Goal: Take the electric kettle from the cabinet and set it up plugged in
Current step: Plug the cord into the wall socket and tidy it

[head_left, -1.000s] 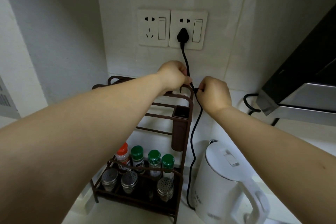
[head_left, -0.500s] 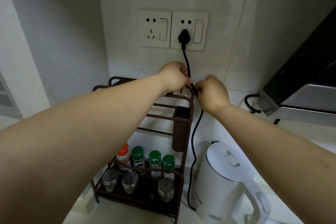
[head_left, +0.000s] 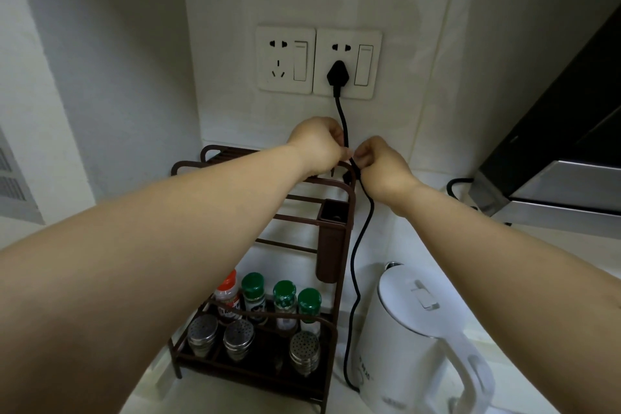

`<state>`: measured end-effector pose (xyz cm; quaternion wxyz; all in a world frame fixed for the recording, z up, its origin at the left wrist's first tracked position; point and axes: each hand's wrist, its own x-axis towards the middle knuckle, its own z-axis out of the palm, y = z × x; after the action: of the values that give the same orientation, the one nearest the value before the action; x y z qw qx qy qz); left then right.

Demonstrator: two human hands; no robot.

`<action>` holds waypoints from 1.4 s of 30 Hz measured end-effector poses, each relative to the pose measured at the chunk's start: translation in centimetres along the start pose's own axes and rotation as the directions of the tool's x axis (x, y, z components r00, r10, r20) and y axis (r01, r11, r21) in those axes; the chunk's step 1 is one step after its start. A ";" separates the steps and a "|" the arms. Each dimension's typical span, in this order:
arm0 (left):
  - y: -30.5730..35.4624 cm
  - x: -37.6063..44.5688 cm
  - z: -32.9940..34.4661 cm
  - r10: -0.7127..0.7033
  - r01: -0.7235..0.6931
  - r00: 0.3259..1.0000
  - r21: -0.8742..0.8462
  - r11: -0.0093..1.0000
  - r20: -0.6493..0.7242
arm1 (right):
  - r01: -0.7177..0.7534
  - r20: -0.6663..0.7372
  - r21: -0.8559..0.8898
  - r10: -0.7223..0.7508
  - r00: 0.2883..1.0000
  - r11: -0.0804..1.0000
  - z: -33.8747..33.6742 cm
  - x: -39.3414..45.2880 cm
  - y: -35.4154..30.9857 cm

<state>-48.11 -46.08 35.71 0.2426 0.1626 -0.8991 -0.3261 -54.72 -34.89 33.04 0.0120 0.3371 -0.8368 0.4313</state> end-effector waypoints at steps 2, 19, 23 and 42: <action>0.1 -0.2 -0.3 0.010 -0.008 0.999 0.072 0.997 -0.032 | -0.021 0.016 0.076 0.020 1.000 0.997 0.1 0.1 -0.2; 0.6 -0.5 -0.8 0.070 -0.167 0.966 0.396 0.903 0.250 | -0.088 0.087 0.193 0.072 0.994 0.977 -0.5 0.4 0.0; 0.1 -0.7 -0.7 0.089 -0.143 0.979 0.309 0.940 0.183 | -0.065 0.015 0.232 0.063 0.998 0.970 -0.4 0.4 0.3; 0.6 0.3 0.2 0.136 -0.140 0.990 0.266 0.954 0.035 | -0.081 -0.121 0.365 0.134 0.984 0.927 -0.7 0.2 0.7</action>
<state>-48.55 -45.74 36.07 0.2335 0.1280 -0.9459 -0.1853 -55.44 -34.21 33.06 -0.0131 0.2553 -0.7581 0.6000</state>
